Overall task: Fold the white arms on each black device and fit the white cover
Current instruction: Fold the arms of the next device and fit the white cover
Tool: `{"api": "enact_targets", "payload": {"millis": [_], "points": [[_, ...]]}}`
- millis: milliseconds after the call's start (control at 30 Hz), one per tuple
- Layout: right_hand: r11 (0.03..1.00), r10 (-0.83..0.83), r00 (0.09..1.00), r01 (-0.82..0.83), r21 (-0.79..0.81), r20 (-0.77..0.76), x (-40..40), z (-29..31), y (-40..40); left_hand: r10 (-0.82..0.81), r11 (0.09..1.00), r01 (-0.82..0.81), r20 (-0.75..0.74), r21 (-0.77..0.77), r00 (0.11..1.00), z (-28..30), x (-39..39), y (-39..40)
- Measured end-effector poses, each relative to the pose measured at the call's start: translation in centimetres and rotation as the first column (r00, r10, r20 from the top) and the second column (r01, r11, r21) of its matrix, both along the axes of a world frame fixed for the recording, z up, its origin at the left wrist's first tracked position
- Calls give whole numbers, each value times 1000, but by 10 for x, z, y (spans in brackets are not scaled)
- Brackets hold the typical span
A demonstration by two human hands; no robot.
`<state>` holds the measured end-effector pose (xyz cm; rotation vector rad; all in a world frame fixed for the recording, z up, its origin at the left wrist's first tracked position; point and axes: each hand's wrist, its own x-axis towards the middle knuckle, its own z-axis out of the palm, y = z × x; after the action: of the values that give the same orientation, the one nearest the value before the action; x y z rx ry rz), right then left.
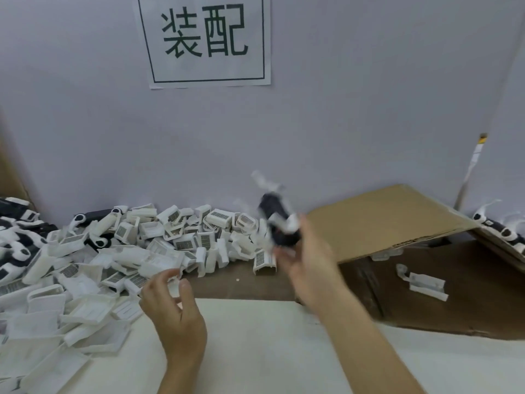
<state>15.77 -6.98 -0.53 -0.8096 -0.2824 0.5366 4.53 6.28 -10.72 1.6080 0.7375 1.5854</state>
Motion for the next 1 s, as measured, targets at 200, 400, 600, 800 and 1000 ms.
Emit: {"api": "enact_targets", "payload": {"millis": [200,400,600,800,1000], "points": [[906,-268,946,312,287,-182,58,77,-61,-20,999,19,-20,-51,1000,-1,2,-2],[970,-120,991,131,-205,63,8,2,-20,-94,993,86,-113,-75,989,-7,7,-1],[799,73,957,113,-591,282,-40,-100,15,-224,967,182,-264,-177,938,-10,13,1],[779,89,913,186,-600,398,-38,-103,10,-200,963,132,-293,-235,935,-9,6,0],[758,99,909,194,-622,405,-37,-103,11,-241,964,161,-433,-214,869,0,-11,8]]}}
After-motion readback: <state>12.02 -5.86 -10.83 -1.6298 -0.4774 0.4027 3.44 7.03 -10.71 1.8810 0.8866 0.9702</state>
